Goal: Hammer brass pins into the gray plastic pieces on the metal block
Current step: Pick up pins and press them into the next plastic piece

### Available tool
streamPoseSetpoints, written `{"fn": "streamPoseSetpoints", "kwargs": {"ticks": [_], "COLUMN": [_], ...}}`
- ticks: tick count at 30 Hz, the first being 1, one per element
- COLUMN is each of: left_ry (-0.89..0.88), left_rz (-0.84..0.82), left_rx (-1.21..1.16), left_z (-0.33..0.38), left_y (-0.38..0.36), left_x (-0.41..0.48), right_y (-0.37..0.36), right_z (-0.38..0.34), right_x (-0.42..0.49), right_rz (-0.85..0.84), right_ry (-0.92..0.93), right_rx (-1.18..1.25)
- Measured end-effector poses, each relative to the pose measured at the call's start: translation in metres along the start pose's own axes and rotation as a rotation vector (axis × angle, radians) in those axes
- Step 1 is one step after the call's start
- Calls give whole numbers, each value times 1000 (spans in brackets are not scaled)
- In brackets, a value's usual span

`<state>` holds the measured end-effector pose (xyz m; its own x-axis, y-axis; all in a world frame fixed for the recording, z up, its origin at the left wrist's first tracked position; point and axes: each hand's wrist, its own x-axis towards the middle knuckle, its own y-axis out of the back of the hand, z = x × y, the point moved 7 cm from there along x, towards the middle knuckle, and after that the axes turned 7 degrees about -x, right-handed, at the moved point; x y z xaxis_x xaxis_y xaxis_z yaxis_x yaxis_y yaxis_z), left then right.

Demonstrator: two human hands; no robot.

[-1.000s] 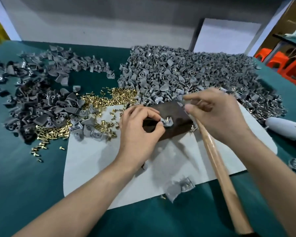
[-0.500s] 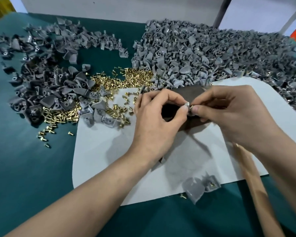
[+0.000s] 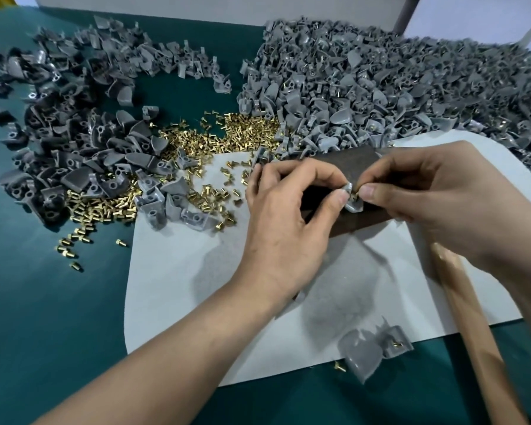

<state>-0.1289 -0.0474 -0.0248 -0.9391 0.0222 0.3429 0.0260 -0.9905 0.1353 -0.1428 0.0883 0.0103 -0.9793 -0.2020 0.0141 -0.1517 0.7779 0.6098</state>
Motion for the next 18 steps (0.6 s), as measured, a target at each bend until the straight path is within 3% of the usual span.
{"fn": "streamPoseSetpoints", "kwargs": {"ticks": [12,16,18], "left_ry": [1,-25,-42], "left_rz": [-1,21,17], "left_rx": [22,75,86], "left_z": [-1,4,6], "left_y": [-2,-3,-2], "left_x": [0,-2,-1], "right_y": [-2,-3,-1], "right_z": [-1,-9,-13], "right_x": [6,-6,-9], "right_rz": [-20,-8,20], "right_ry": [-174,-102,-61], "right_rx": [-94,-159,-329]}}
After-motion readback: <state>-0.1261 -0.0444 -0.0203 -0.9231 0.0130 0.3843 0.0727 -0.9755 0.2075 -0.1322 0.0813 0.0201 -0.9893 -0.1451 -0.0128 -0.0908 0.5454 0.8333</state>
